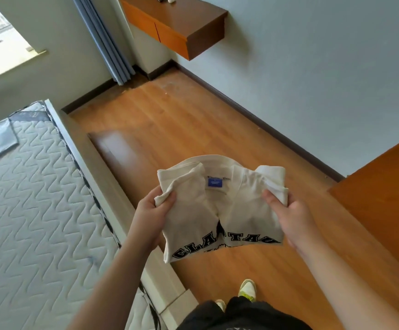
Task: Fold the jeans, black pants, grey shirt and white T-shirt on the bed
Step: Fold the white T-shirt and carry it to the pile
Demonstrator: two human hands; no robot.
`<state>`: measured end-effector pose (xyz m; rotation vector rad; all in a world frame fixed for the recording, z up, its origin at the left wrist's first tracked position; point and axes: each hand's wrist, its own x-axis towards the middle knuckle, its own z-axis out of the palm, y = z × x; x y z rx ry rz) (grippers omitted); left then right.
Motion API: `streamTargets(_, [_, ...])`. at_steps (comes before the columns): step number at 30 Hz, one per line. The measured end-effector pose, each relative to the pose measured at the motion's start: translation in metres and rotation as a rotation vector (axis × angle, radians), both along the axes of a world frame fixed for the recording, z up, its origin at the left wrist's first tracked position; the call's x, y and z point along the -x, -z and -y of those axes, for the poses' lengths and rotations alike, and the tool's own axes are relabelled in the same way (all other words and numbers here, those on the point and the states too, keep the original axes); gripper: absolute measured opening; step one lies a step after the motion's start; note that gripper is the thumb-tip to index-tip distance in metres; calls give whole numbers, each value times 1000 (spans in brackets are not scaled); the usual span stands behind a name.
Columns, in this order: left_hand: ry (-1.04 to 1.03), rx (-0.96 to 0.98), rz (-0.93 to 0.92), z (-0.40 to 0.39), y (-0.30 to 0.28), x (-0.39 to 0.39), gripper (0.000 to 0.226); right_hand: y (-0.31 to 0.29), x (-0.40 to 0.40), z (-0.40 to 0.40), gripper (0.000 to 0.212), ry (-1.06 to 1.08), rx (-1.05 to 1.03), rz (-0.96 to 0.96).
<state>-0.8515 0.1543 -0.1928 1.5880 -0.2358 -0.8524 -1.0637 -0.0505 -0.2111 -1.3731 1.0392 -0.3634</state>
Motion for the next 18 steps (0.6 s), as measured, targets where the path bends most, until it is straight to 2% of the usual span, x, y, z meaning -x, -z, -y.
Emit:
streamTargets(4, [-92, 7, 16, -1, 5, -27, 32, 6, -46, 16, 32, -35, 16, 9])
streamTargets(13, [-257, 80, 9, -23, 8, -144, 26, -8, -203, 27, 9, -221, 85, 68])
streamTargets(18, [-329, 69, 26, -39, -2, -225, 25, -23, -302, 26, 16, -258, 98, 88])
